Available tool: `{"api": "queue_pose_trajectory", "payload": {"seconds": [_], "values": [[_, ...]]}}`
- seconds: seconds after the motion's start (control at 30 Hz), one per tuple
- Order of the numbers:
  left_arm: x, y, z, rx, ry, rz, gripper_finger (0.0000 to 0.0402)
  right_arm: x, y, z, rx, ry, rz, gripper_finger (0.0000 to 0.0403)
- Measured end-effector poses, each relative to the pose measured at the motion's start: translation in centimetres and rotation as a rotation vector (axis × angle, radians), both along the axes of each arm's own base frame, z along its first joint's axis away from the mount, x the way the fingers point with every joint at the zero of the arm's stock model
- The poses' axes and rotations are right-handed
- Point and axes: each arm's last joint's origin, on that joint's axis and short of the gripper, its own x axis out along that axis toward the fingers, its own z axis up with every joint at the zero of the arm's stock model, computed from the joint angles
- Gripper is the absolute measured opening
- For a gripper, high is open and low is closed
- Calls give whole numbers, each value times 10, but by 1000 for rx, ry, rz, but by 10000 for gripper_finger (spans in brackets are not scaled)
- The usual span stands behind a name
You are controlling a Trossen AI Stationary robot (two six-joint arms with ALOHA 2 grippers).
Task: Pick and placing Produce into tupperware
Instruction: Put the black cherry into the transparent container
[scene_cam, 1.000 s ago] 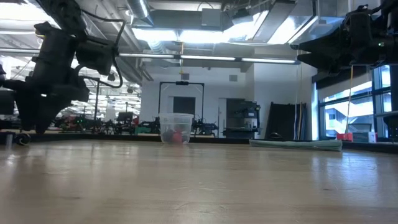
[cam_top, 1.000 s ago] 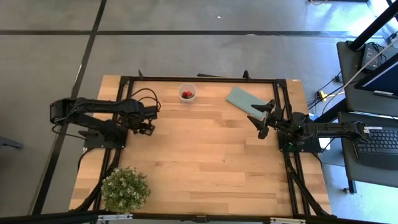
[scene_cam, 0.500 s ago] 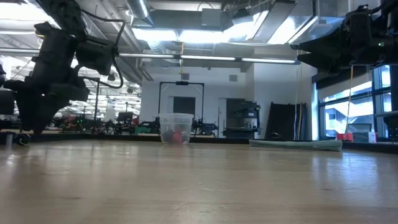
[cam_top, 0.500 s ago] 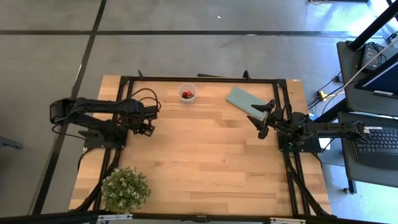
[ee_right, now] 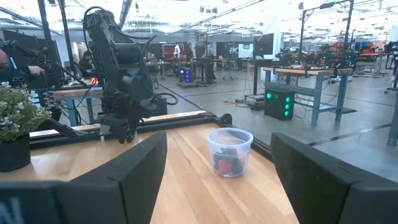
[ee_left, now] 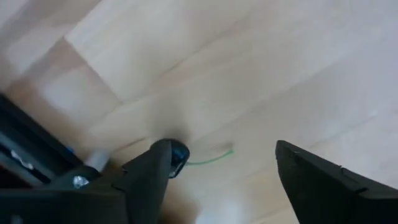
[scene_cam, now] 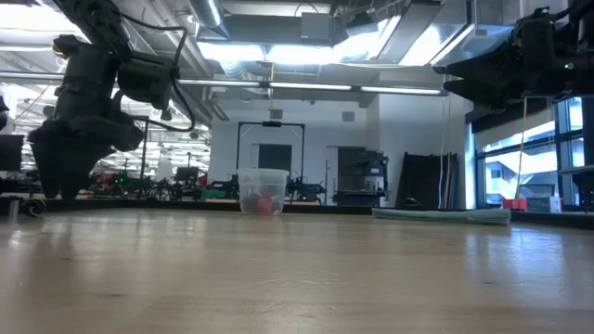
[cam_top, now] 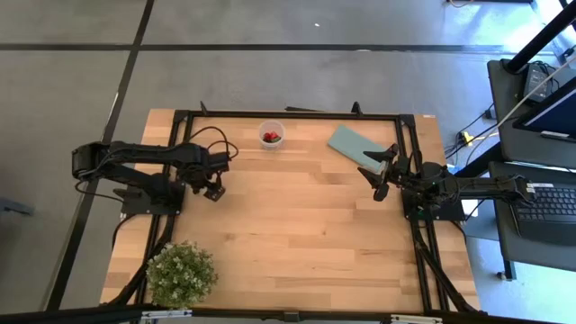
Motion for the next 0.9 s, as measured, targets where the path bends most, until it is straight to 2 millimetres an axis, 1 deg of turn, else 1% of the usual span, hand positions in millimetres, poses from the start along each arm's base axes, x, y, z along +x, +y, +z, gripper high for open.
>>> {"api": "queue_pose_trajectory", "payload": {"seconds": [0.2,0.33,0.53,0.73,0.83,0.9], "values": [[0,0,0,9,-5,-122,298,0,0,0,0,0,0,288],[-1,1,0,20,2,-139,300,0,0,0,2,-1,1,288],[0,2,0,37,-10,-280,300,0,0,0,2,-1,1,288],[-1,1,0,37,2,-276,300,0,0,0,5,-2,1,288],[-4,0,0,21,40,-263,300,0,0,0,5,-2,1,288],[-6,0,0,18,50,-289,300,0,0,0,6,-2,1,288]]}}
